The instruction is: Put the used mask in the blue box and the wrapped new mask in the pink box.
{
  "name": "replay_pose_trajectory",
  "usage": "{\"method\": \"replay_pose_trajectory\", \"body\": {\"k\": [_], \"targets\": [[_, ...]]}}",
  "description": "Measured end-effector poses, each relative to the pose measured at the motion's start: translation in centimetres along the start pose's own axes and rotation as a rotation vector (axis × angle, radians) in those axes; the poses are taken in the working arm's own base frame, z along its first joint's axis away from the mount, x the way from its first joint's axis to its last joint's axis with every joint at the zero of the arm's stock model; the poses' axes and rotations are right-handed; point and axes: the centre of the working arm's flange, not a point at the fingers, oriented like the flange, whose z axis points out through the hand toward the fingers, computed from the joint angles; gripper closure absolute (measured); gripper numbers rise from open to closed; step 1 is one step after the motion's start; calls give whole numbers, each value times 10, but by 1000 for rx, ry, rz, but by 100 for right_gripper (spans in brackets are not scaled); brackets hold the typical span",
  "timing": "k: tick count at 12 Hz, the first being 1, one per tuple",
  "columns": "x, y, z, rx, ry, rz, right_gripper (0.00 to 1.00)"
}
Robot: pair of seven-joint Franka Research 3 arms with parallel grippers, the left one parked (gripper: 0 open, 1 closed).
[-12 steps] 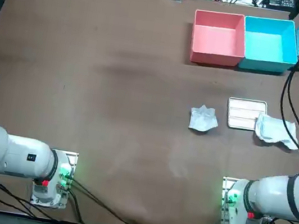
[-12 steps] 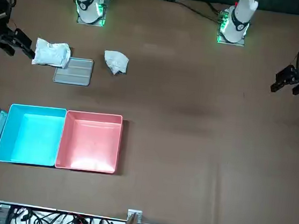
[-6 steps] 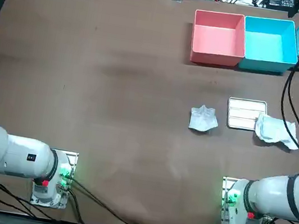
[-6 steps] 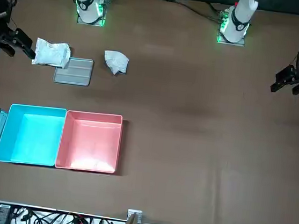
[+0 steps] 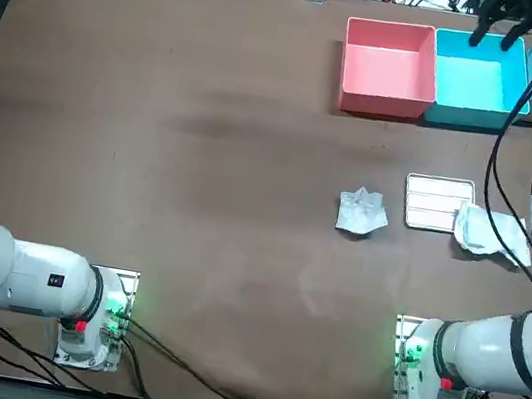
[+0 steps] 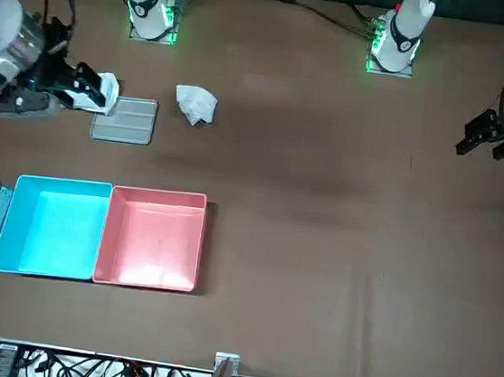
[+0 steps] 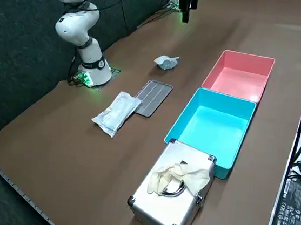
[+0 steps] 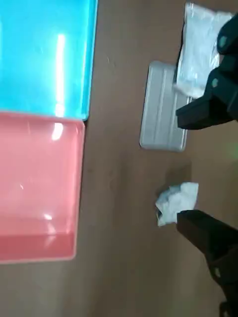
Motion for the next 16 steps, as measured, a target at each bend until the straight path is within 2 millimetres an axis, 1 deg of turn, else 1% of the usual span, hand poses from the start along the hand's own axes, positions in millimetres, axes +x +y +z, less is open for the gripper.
{"method": "replay_pose_trajectory", "body": {"k": [1, 3, 5, 7, 11, 13, 16], "targets": [[0, -12, 20, 48, -32, -31, 0], [-1, -16, 45, 88, -63, -90, 0], [-4, -21, 77, 132, -92, -147, 0], [-8, -33, 110, 139, -113, -190, 0], [-28, -66, 175, 123, -165, -261, 0], [-40, -73, 201, 116, -198, -279, 0], [-57, -81, 233, 106, -240, -300, 0]]}}
